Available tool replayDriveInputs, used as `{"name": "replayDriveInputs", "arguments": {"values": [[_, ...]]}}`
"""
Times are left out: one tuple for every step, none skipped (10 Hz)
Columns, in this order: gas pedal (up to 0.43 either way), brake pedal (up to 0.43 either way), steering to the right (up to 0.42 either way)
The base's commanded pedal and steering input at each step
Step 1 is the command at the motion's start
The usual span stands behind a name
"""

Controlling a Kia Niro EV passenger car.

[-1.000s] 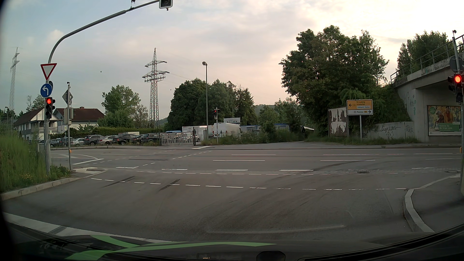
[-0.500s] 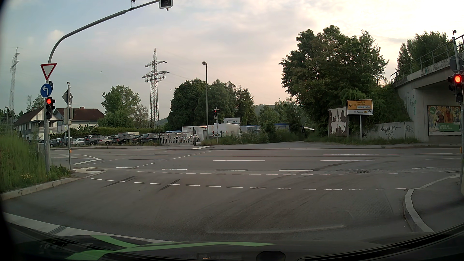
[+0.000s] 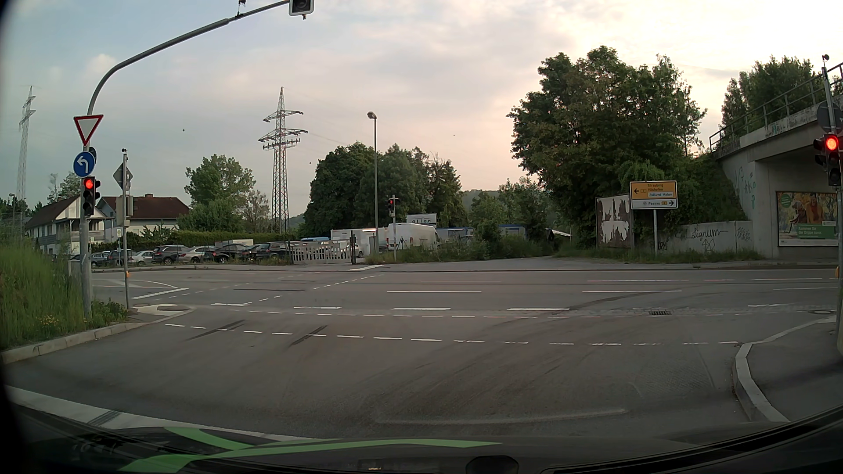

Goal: Follow the waypoints while adhering to traffic rules and regulations

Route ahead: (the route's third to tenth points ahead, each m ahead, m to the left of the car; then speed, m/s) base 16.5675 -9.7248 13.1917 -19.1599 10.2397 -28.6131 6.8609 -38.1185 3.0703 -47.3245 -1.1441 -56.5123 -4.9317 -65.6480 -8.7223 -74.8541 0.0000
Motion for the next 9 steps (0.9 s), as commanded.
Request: {"name": "replayDriveInputs", "arguments": {"values": [[0.0, 0.25, 0.06], [0.0, 0.25, 0.061], [0.0, 0.25, 0.063], [0.0, 0.256, 0.063], [0.0, 0.256, 0.063], [0.0, 0.256, 0.063], [0.0, 0.256, 0.063], [0.0, 0.256, 0.063], [0.0, 0.256, 0.063]]}}
